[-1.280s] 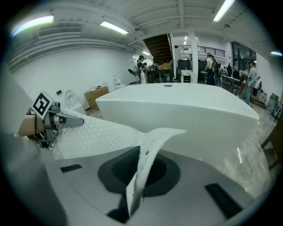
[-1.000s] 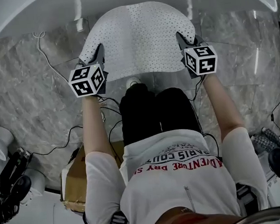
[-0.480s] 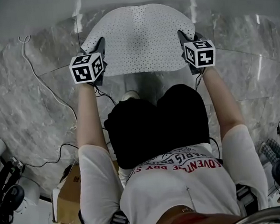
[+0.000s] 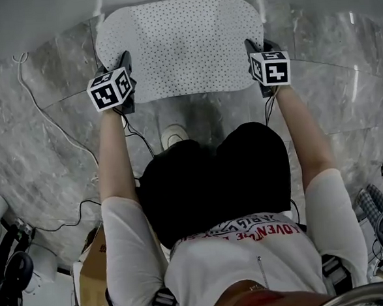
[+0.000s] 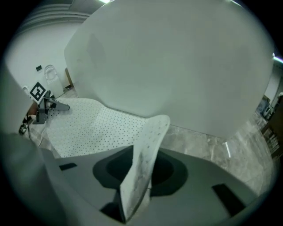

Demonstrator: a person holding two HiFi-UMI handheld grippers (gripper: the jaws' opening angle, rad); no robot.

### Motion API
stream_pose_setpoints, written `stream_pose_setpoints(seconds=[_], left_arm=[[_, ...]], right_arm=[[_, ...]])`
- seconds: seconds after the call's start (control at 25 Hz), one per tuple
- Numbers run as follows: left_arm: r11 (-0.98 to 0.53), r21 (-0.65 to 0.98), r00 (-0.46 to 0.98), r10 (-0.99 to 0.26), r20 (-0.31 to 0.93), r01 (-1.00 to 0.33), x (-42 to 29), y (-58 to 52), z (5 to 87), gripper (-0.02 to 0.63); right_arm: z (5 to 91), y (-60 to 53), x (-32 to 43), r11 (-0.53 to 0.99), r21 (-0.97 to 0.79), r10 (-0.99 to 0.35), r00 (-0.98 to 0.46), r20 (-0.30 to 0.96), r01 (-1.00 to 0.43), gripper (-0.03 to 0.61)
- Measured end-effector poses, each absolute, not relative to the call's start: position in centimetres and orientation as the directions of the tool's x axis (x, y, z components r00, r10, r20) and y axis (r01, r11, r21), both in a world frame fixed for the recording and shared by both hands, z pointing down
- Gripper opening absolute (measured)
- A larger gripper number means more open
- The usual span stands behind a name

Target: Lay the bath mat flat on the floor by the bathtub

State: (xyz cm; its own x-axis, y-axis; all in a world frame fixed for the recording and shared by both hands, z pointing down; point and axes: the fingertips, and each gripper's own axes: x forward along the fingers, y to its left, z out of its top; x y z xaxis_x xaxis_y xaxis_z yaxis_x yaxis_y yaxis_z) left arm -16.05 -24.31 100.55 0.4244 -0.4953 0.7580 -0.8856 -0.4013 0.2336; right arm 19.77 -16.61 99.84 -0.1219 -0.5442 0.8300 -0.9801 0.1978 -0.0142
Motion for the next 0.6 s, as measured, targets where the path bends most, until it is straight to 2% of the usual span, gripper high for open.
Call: stream_pose_setpoints(seconds=[0.08, 0.16, 0.24, 0.36, 0.52, 0.56, 0.6], left_arm=[[-0.365, 0.251, 0.415, -0.492, 0.765, -0.896, -16.4, -24.2, 101.1, 0.267], [-0.337, 0.222, 0.378, -0.519, 0.767, -0.915, -17.2, -24.5, 101.3, 0.348], [-0.315, 0.164, 0.325, -0.573, 0.752, -0.935, -18.4, -24.9, 101.0, 0.4], [-0.289, 0.129, 0.289, -0.626, 0.724, -0.949, -19.4, -25.4, 100.2, 0.417], [-0.289, 0.179, 0.322, -0.591, 0.74, -0.941, -18.4, -25.1, 99.6, 0.408], [-0.291, 0.198, 0.338, -0.584, 0.738, -0.936, -17.9, -24.9, 99.0, 0.371], [-0.294, 0.208, 0.348, -0.585, 0.733, -0.933, -17.5, -24.7, 98.3, 0.305]], right_arm=[[99.8, -16.8, 20.0, 0.192, 0.008, -0.577, -0.106, 0.81, -0.981, 0.214], [99.3, -17.3, 20.4, 0.184, 0.052, -0.622, -0.075, 0.779, -0.982, 0.254], [99.0, -17.5, 20.6, 0.177, 0.081, -0.647, -0.054, 0.76, -0.981, 0.267], [99.4, -17.5, 20.6, 0.169, 0.055, -0.644, -0.068, 0.762, -0.984, 0.267], [99.7, -17.4, 20.5, 0.161, 0.021, -0.634, -0.088, 0.769, -0.987, 0.267], [99.4, -17.3, 20.3, 0.161, 0.006, -0.634, -0.098, 0.767, -0.987, 0.266], [98.9, -17.4, 19.9, 0.162, -0.007, -0.638, -0.11, 0.762, -0.987, 0.265]])
